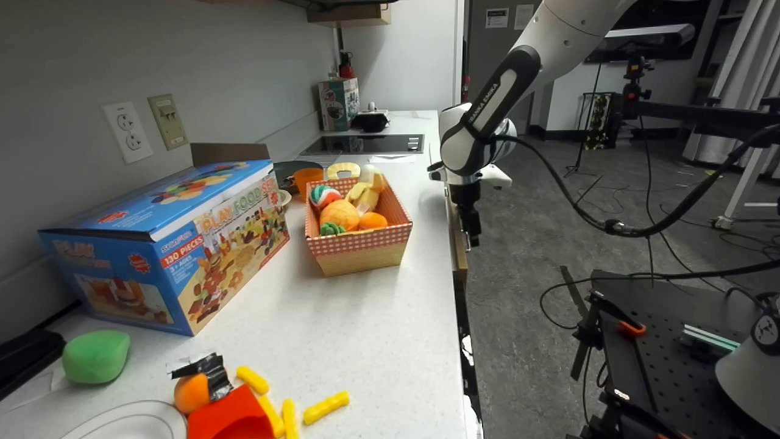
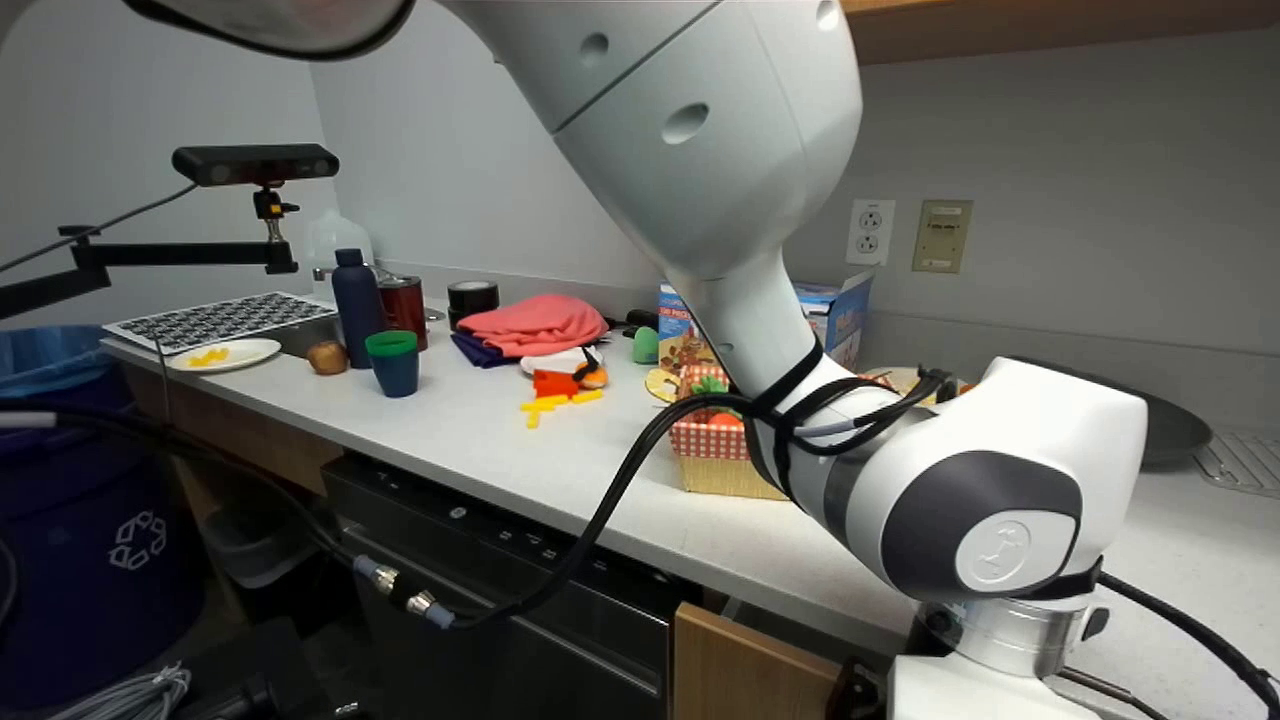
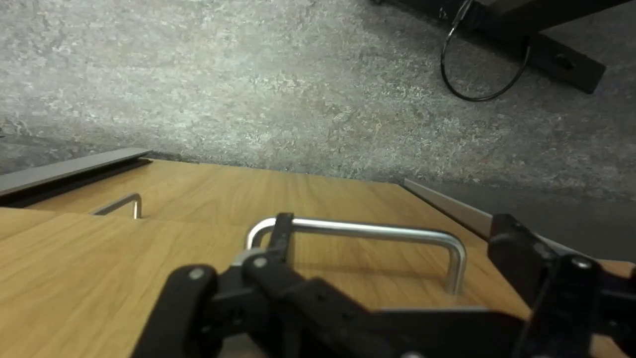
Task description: Close the open drawer
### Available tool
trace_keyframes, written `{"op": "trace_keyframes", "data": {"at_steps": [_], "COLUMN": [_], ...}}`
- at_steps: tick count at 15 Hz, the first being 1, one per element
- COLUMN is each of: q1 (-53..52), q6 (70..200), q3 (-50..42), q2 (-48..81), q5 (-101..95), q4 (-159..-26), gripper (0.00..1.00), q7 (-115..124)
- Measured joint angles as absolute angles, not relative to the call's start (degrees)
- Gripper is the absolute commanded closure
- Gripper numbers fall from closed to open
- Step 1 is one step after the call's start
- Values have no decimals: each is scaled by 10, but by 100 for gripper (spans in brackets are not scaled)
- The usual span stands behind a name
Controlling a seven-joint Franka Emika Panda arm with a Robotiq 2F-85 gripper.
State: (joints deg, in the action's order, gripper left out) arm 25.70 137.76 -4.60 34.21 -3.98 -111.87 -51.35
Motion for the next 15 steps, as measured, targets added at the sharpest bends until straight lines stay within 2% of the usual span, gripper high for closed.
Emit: {"op": "trace_keyframes", "data": {"at_steps": [9, 15], "q1": [272, 281], "q6": [1492, 1521], "q3": [-10, 5], "q2": [321, 286], "q5": [16, 39], "q4": [-1155, -1197], "gripper": [0, 0], "q7": [-532, -554]}}
